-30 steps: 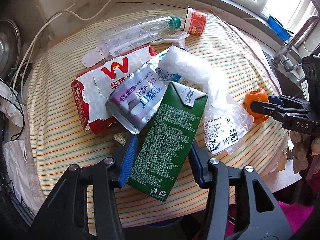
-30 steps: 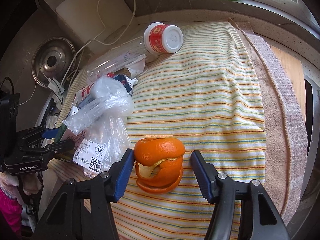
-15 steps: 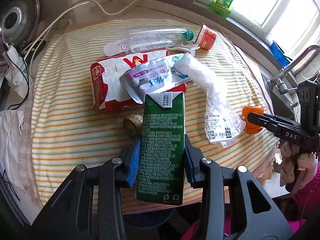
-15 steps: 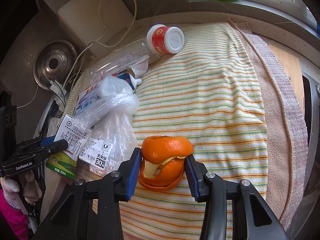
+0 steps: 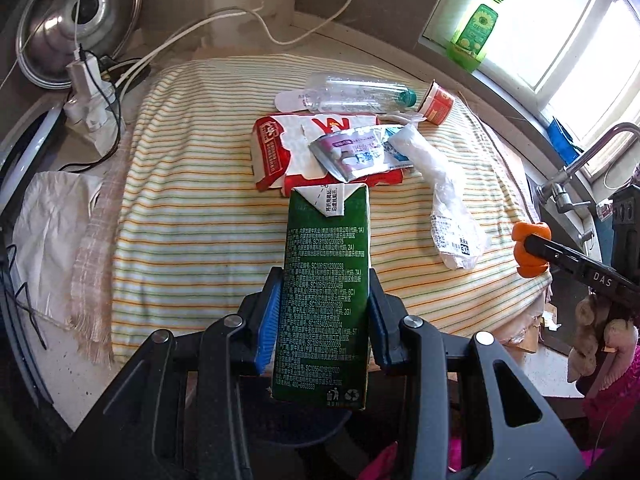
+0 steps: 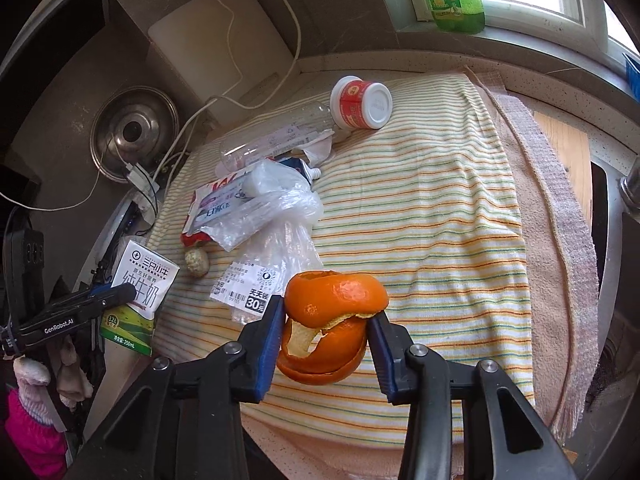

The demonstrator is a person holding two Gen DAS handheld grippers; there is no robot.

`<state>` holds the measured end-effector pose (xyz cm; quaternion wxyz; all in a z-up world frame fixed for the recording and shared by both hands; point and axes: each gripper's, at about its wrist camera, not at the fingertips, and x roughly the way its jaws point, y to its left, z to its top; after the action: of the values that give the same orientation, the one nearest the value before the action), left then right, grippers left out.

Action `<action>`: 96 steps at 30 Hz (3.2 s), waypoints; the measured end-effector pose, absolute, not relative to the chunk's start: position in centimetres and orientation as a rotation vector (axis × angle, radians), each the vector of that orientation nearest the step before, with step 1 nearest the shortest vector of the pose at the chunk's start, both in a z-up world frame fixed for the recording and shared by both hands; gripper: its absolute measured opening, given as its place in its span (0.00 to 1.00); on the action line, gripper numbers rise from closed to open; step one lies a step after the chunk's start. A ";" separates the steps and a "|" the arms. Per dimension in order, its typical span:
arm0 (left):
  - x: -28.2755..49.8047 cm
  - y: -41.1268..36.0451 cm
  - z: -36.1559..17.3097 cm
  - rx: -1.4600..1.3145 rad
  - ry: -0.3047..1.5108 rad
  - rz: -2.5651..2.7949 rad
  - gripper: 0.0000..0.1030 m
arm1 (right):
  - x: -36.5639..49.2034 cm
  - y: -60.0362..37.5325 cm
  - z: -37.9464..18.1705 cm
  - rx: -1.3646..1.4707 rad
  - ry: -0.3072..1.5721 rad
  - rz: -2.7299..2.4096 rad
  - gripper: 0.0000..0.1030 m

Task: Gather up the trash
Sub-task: 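Carry the carton and orange down over the blue basket with both tools, then open both tools to drop the carton and orange into the basket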

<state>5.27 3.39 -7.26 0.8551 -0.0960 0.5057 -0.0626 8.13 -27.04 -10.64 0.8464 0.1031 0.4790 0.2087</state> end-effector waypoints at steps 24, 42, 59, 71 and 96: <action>-7.3 7.0 -11.3 -0.322 1.117 -0.050 0.37 | -1.6 -18.3 -10.7 0.126 1.056 0.660 0.40; -11.7 6.6 -20.2 -0.322 1.264 -0.015 0.37 | -6.0 -12.1 -16.4 -0.033 1.153 0.708 0.40; -11.1 6.0 -27.2 -0.272 1.364 0.015 0.37 | -6.8 -8.2 -23.9 -0.191 1.260 0.689 0.40; -10.7 4.9 -28.8 -0.228 1.392 0.030 0.37 | -6.0 -6.6 -27.1 -0.236 1.279 0.661 0.41; -9.9 5.1 -25.9 -0.182 1.385 0.054 0.46 | -4.0 -6.6 -26.4 -0.235 1.255 0.658 0.50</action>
<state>-9.90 5.08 -25.87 0.7654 -0.0836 0.6376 0.0249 -3.96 -6.59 -26.40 0.7529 -0.1078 0.5750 0.3016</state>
